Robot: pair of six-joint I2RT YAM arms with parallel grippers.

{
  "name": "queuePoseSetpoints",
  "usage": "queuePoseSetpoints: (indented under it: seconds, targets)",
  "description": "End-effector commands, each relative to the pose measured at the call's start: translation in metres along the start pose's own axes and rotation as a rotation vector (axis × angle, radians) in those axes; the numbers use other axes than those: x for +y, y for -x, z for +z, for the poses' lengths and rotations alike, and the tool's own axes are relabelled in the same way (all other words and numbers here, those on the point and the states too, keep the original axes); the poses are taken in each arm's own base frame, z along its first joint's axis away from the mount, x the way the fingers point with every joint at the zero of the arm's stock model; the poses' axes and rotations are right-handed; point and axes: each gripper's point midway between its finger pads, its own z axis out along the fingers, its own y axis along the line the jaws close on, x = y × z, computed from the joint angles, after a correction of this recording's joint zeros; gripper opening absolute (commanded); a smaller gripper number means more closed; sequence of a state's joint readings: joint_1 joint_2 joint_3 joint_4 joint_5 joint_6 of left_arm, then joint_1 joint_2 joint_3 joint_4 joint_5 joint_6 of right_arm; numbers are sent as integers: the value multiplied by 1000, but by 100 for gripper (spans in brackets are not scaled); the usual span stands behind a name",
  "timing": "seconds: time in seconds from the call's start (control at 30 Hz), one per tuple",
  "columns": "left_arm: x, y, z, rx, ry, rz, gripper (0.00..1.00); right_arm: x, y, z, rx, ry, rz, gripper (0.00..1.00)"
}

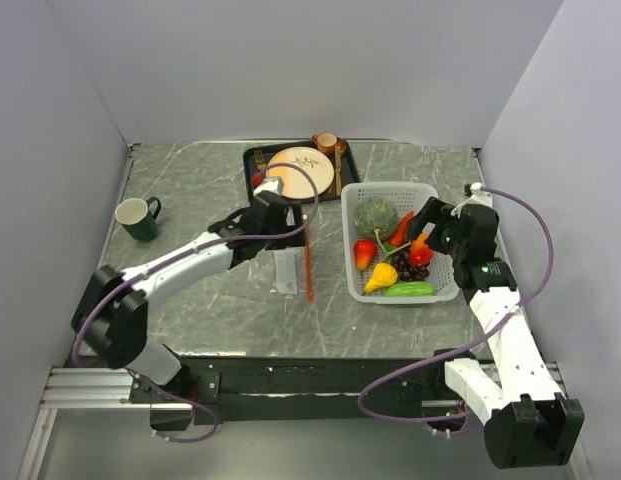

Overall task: Place the food in the zip-top bag and seal the zipper
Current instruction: Pick up the zipper food storage bag at the center of the board.

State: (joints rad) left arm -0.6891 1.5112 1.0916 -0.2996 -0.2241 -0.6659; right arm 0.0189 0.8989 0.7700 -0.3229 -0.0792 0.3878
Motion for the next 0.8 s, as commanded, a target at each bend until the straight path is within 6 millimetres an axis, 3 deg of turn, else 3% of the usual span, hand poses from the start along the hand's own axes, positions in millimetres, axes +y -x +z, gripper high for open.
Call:
queuePoseSetpoints:
  seconds: [0.0, 0.13, 0.3, 0.37, 0.5, 0.6, 0.77]
  targets:
    - [-25, -11, 23, 50, -50, 22, 97, 4, 17, -8, -53, 8, -8, 100]
    - [-37, -26, 46, 98, 12, 79, 90, -1, 24, -17, -95, -25, 5, 100]
    - [-30, -36, 61, 107, 94, 85, 85, 6, 37, -33, -182, 17, 28, 100]
    - [-30, -39, 65, 115, 114, 96, 73, 7, 38, -34, -194, 25, 32, 100]
    - [-27, -43, 71, 123, 153, 110, 66, 7, 35, -31, -171, 24, 29, 100]
    - [-26, -50, 77, 144, 165, 118, 54, 4, 30, -25, -137, 6, 28, 100]
    - [-24, -58, 83, 157, 173, 114, 51, 4, 30, -26, -136, 9, 23, 100]
